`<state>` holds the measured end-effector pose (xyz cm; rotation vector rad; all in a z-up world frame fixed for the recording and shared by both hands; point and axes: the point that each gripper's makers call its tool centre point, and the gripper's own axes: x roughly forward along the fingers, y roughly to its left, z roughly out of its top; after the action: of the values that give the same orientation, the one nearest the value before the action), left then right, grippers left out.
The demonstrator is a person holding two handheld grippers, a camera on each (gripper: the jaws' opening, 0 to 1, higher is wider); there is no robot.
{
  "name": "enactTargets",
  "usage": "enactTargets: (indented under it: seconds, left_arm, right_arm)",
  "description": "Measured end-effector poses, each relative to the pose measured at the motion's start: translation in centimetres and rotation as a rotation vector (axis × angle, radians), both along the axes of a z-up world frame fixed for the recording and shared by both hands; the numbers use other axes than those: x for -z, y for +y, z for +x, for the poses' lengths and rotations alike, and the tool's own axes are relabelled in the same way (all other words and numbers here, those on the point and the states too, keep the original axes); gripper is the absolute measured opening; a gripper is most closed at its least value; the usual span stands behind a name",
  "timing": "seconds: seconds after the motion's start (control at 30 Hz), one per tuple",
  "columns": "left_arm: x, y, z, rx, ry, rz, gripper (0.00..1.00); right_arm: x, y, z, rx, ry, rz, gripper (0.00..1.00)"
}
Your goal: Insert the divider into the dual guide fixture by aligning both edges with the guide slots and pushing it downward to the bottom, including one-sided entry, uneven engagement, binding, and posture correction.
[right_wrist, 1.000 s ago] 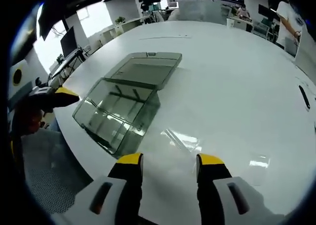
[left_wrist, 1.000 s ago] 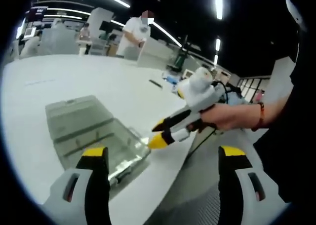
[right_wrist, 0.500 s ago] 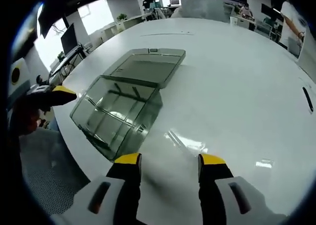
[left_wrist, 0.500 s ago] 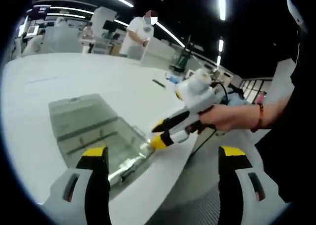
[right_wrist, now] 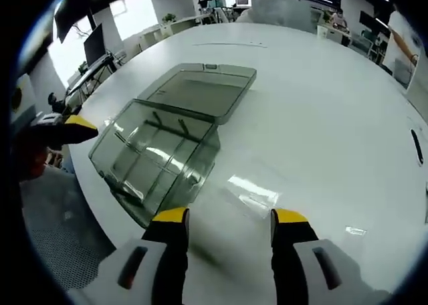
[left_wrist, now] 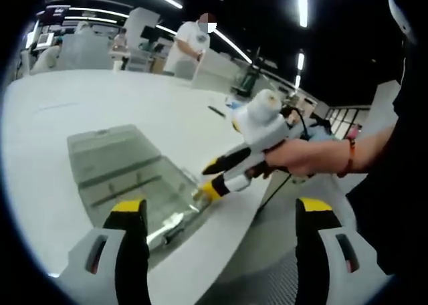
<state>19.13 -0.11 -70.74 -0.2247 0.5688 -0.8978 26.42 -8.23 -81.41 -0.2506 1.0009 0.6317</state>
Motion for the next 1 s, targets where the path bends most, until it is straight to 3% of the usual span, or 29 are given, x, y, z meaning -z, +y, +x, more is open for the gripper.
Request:
enactTargets:
  seconds: [0.33, 0.6, 0.73, 1.0]
  left_arm:
    - [-0.1, 0.0, 0.2, -0.003, 0.001, -0.002, 0.90]
    - [0.0, 0.0, 0.0, -0.002, 0.003, 0.002, 0.90]
    - [0.0, -0.2, 0.0, 0.002, 0.002, -0.002, 0.90]
    - [-0.1, -0.5, 0.1, 0.006, -0.003, -0.009, 0.89]
  right_arm:
    - [0.7, -0.1, 0.1, -0.100, -0.049, -0.126, 0.47]
    - [0.5, -1.7, -0.3, -0.091, -0.058, -0.155, 0.43]
    - [0.6, -2.8, -0.4, -0.059, -0.048, -0.142, 0.41]
    - [0.7, -2.4, -0.4, -0.041, -0.047, -0.102, 0.40]
